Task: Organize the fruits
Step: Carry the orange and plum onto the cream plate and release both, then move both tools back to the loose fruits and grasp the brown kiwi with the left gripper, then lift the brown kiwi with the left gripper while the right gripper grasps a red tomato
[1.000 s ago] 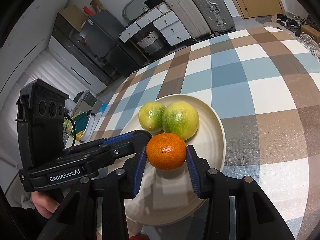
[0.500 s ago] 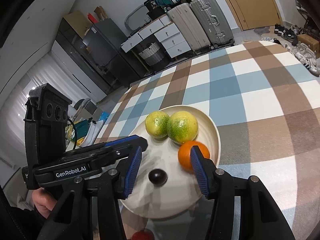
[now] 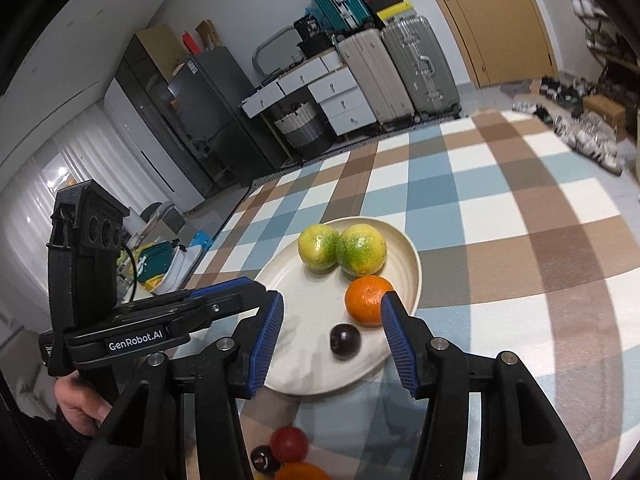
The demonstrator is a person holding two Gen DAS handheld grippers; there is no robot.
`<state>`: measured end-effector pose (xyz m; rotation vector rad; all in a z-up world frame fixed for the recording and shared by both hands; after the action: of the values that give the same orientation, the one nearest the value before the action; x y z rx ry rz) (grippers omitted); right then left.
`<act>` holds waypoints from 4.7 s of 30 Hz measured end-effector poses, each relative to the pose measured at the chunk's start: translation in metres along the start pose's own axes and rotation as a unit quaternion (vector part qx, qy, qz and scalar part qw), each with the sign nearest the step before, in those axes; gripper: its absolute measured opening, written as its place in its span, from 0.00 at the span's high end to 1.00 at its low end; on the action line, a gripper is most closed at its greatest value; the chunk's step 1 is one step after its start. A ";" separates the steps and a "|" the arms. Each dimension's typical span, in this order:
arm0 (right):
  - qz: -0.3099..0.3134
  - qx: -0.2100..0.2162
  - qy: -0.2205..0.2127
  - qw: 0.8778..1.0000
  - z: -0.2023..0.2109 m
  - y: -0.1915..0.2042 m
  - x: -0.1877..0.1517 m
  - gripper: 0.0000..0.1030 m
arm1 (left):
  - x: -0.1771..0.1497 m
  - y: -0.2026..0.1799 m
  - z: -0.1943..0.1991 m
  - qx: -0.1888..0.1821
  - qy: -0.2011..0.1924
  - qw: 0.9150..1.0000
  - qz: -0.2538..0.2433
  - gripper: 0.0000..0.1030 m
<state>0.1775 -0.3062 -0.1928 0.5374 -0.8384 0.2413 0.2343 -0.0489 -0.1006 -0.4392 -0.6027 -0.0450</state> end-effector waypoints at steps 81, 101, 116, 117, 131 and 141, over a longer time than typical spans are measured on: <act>0.053 -0.077 -0.008 0.996 0.133 0.073 -0.131 0.12 | -0.223 -0.038 0.067 -0.032 0.058 0.995 -0.068 0.75; 0.038 -0.076 0.012 0.996 0.122 0.061 -0.140 0.12 | -0.209 -0.024 0.104 -0.032 0.014 0.998 -0.048 0.75; 0.022 -0.070 0.041 0.996 0.097 0.043 -0.144 0.20 | -0.202 -0.021 0.122 -0.032 -0.008 0.999 -0.042 0.75; 0.022 -0.070 0.044 0.996 0.095 0.042 -0.144 0.20 | -0.202 -0.020 0.122 -0.032 -0.008 0.999 -0.042 0.75; 0.052 -0.057 0.067 0.995 0.069 0.044 -0.145 0.35 | -0.200 -0.018 0.123 -0.027 -0.010 0.999 -0.037 0.75; 0.070 -0.072 0.088 0.991 0.052 0.043 -0.145 0.69 | -0.200 -0.018 0.123 -0.027 -0.011 0.999 -0.035 0.75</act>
<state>0.0322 -0.2975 -0.2586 0.3178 -0.7160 0.3499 -0.0001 -0.0317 -0.1148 -0.4719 -0.6397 -0.1240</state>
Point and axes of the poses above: each gripper's, at about its wrist camera, not at the fingertips, and z roughly against the way its jaws point, y to its left, x to its top, the point moved 5 cm from there along -z, roughly the way its jaws point, and after that the axes turned 9 degrees about z, right-handed, at the moved point
